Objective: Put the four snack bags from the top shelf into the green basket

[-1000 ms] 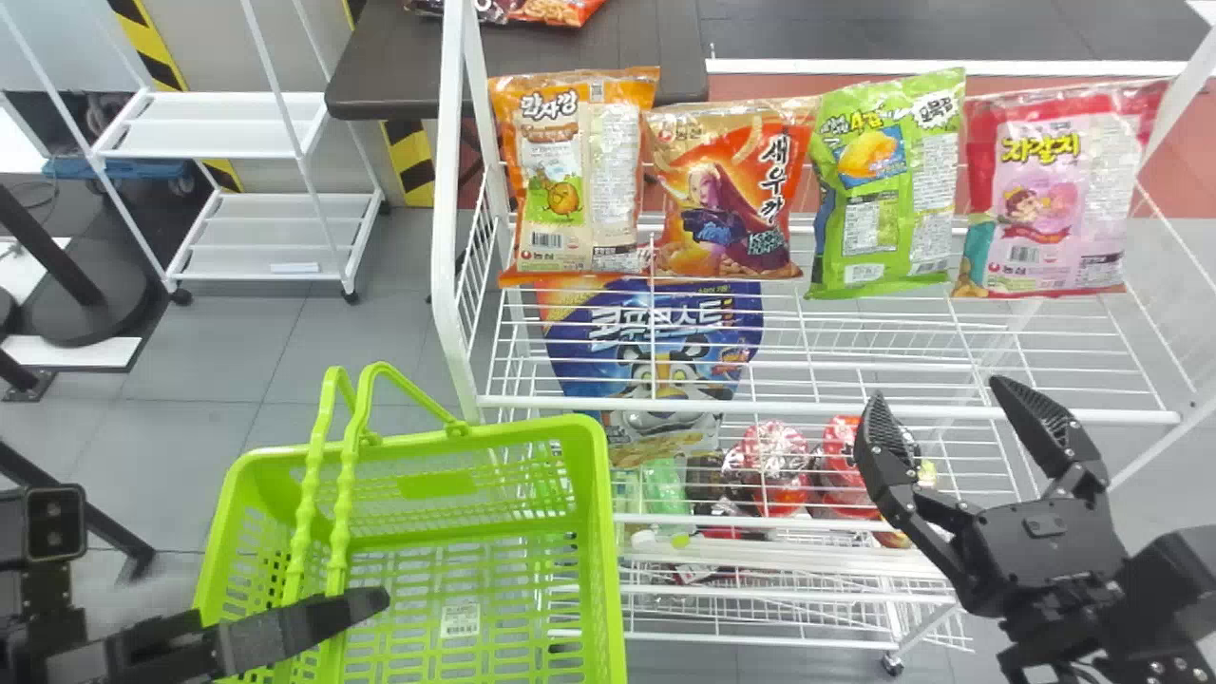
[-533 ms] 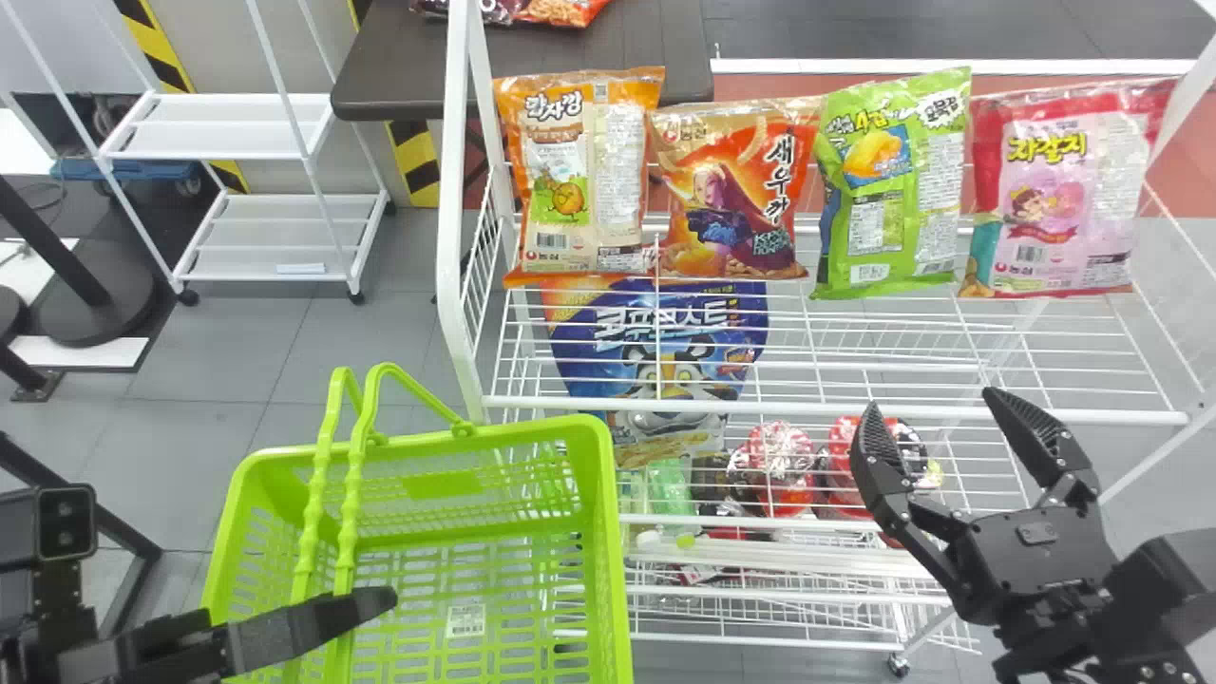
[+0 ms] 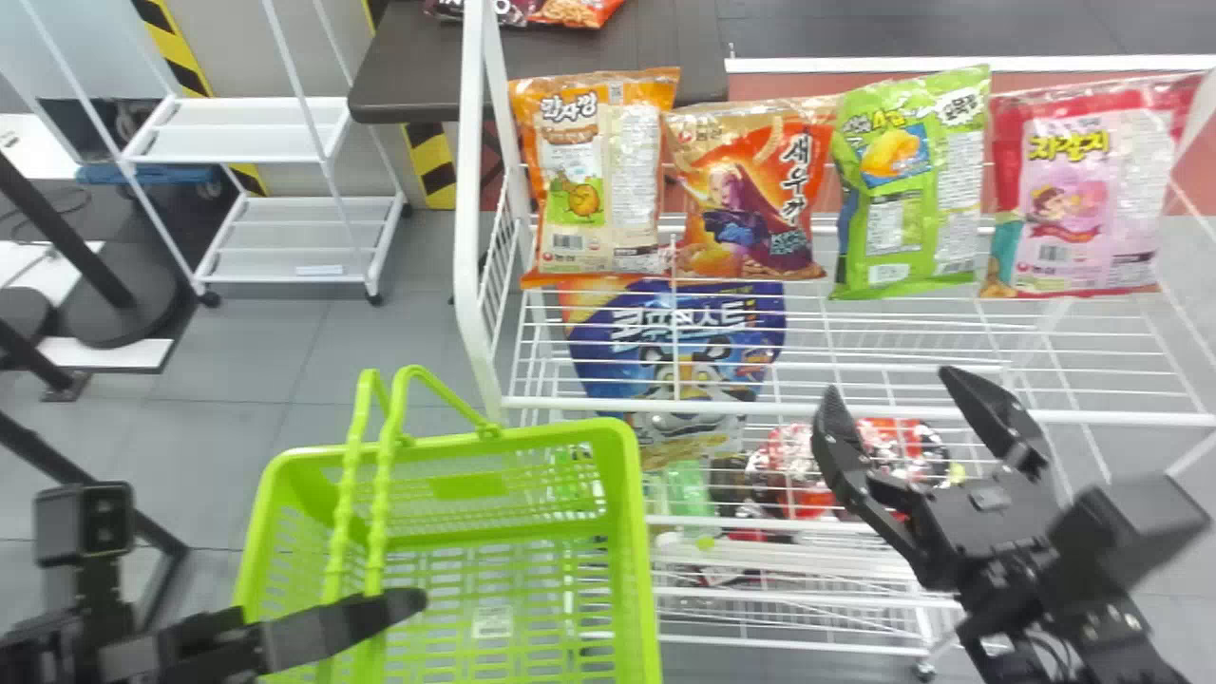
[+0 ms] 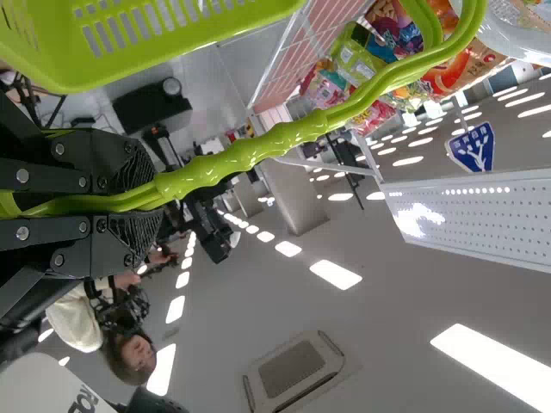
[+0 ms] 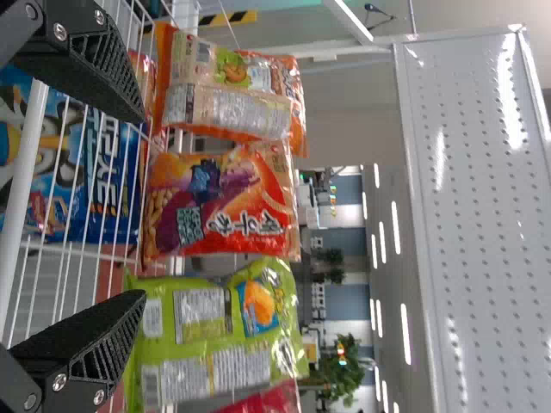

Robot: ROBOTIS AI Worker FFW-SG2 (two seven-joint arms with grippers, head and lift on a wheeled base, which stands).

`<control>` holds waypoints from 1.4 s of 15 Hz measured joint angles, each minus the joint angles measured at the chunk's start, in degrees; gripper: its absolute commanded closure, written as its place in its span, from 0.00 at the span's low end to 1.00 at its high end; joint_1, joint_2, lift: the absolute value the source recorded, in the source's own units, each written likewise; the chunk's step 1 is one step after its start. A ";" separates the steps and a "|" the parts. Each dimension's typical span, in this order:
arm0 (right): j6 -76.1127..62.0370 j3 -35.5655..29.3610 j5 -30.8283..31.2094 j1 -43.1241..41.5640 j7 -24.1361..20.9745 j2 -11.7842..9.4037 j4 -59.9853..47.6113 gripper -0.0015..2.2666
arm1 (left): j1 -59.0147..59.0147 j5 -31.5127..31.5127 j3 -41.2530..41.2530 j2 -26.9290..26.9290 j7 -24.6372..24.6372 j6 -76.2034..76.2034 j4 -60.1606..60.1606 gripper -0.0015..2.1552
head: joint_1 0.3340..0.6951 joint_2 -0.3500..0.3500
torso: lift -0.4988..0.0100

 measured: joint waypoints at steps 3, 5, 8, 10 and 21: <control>5.20 5.85 0.65 -8.66 -2.15 0.10 5.17 0.04 | 0.46 0.17 0.05 0.05 0.00 0.04 -0.07 1.00 | 1.00 0.78 | 0.98; 5.71 9.87 0.26 -16.29 -4.32 0.11 12.02 0.04 | 0.62 0.26 0.00 0.06 0.00 -0.09 -0.09 1.00 | 1.00 0.84 | 0.98; 4.30 14.68 -0.49 -26.61 -6.49 1.34 22.54 0.04 | 0.70 0.35 -0.25 0.17 0.00 -0.14 0.00 1.00 | 1.00 0.90 | 0.98; 1.50 15.86 -2.34 -32.57 -6.36 3.01 29.61 0.04 | 0.49 0.30 -0.61 0.28 0.00 -0.14 0.11 1.00 | 1.00 0.92 | 0.98; -4.58 20.31 -15.34 -54.91 2.00 3.36 59.14 0.07 | -3.74 -0.41 -5.63 1.42 0.00 -0.39 2.91 1.00 | 1.00 0.86 | 0.98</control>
